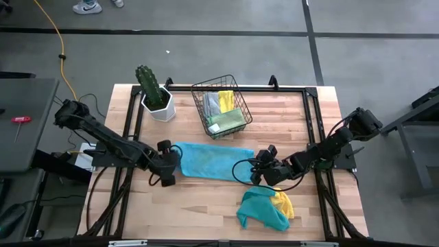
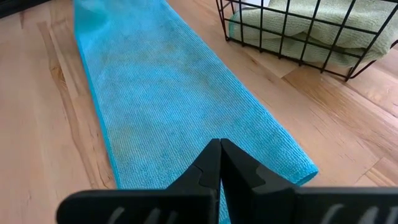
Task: Fold microfiber towels
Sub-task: Fold the left blue microfiber cloth
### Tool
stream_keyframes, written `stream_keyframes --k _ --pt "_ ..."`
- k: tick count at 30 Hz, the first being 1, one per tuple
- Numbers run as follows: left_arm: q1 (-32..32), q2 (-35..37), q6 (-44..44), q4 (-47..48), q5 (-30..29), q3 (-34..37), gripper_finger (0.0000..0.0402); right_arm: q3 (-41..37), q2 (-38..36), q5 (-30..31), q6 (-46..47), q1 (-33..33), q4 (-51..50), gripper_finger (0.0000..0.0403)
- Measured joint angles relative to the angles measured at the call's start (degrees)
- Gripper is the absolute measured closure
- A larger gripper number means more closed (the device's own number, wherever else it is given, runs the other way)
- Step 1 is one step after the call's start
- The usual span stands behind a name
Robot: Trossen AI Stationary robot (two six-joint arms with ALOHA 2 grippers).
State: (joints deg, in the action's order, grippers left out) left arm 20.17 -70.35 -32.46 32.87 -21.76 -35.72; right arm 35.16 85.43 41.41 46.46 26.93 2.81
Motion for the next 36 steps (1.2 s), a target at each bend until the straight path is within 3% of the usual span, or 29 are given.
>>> stream_keyframes --k 5,12,20,28,36 --pt "4.08 -0.11 -4.34 1.02 3.13 -0.07 0.0399 0.00 0.00 0.00 0.04 -0.01 0.02 0.0403" --pt "4.47 -0.11 -5.22 2.12 -2.59 -0.09 0.0392 0.00 0.00 0.00 0.15 0.01 0.02 0.0403" --pt "3.84 -0.11 -11.91 9.19 -4.51 -0.09 0.0333 0.00 0.00 -0.01 0.15 -0.01 -0.01 0.0403" --pt "5.77 -0.11 -13.86 9.15 3.32 -0.09 0.0277 0.00 0.00 0.02 0.17 0.01 -0.01 0.0403" --pt "4.79 0.31 -15.01 9.82 2.37 -0.12 0.0253 0.00 0.00 -0.01 0.17 0.00 -0.01 0.0403"
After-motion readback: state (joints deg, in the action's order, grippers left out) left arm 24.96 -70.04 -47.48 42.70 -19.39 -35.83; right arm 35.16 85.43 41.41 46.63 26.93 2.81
